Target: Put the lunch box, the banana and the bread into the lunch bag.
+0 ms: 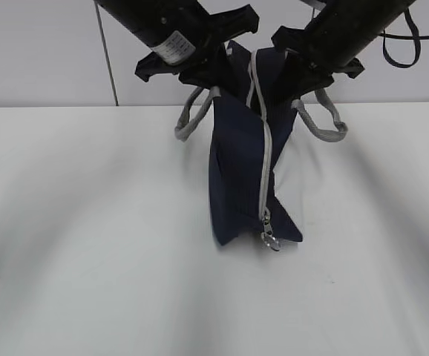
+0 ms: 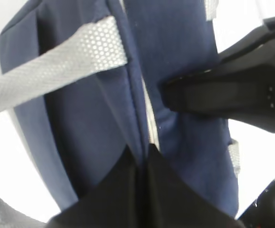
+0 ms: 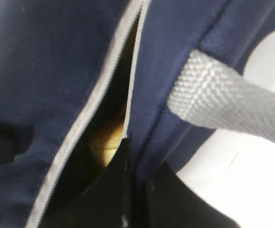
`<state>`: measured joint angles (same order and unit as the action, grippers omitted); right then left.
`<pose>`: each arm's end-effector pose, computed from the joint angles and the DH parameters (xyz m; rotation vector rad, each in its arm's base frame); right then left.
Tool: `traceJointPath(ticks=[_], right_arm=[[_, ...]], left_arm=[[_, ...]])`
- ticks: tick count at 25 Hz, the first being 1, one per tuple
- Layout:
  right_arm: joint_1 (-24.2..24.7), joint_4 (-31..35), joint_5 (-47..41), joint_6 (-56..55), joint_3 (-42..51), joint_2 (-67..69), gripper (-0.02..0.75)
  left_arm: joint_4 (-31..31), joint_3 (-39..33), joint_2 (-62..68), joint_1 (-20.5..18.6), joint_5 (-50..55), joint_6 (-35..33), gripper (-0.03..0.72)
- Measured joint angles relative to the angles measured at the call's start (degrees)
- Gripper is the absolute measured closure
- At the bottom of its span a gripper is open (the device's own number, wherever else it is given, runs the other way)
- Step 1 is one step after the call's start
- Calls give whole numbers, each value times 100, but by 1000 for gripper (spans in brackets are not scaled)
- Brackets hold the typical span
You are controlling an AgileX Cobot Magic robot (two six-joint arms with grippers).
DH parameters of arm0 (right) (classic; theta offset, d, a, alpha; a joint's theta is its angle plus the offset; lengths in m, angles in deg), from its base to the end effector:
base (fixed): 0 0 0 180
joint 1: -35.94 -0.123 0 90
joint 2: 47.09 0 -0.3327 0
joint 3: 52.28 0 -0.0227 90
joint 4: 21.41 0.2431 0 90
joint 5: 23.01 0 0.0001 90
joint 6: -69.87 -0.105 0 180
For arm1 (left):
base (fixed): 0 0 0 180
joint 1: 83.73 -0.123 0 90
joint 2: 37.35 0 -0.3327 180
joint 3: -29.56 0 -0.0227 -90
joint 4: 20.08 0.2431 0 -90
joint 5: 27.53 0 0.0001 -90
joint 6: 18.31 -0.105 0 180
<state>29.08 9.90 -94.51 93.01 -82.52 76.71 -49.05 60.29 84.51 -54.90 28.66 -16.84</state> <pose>0.4475 0.1060 0.3200 -0.5631 2.6708 0.6979 0.3966 -0.2665 0.3460 0.4102 2.5724 -0.8425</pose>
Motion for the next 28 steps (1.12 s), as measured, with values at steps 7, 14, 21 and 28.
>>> traceJointPath(ticks=[7, 14, 21, 28], right_arm=[[0, 97, 0, 64, -166, 20, 749], [-9, 81, 0, 64, -189, 34, 749], [-9, 96, 35, 1, -199, 270, 741], [-9, 144, 61, -67, -244, 302, 400]], left_arm=[[474, 0, -127, -11, -33, 236, 691], [582, -312, -138, -11, -302, 269, 691], [615, -501, -83, -11, -501, 269, 691], [931, -501, -56, -11, -475, 269, 614]])
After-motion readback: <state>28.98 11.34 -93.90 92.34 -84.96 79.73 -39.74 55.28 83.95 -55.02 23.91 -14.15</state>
